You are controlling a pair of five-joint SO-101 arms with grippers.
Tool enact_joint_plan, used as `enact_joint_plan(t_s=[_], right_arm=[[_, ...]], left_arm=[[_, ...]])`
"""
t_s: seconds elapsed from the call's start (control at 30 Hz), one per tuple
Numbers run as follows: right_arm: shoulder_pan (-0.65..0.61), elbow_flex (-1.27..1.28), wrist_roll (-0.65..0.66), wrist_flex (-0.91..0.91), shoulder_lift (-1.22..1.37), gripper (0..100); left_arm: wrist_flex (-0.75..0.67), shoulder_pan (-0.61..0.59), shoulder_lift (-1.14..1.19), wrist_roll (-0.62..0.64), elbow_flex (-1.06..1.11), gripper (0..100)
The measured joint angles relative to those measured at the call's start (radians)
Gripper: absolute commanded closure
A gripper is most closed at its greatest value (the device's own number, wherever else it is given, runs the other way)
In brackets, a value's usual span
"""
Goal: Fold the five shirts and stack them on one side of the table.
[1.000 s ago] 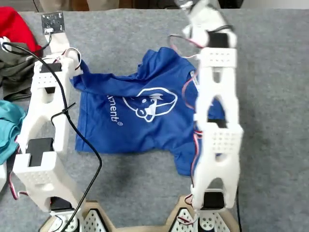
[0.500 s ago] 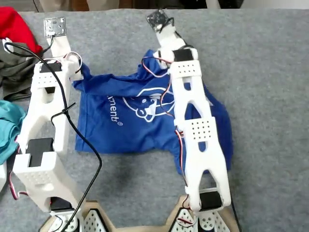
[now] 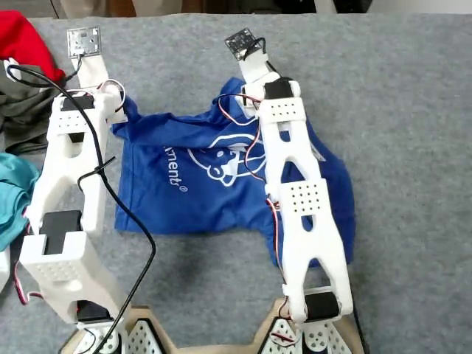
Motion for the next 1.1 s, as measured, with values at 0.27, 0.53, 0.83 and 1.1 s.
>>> enact_joint_plan(t_s=[0.27, 0.53, 0.83, 1.1], right_arm=[[0.086, -0.178, 0.000, 0.218, 0.000, 99.3], [0.092, -0.293, 0.037, 0.583, -0.060, 99.3], [0.170, -0.135, 0.044, 0.623, -0.186, 97.7], [0.180, 0.204, 0.109, 0.623, -0.417, 82.0]], left_arm=[[0.032, 0.000, 0.000, 0.000, 0.000, 98], [0.078, 0.000, 0.000, 0.000, 0.000, 98], [0.121, -0.009, 0.000, 0.000, -0.025, 98], [0.212, -0.023, 0.000, 0.000, -0.109, 98]])
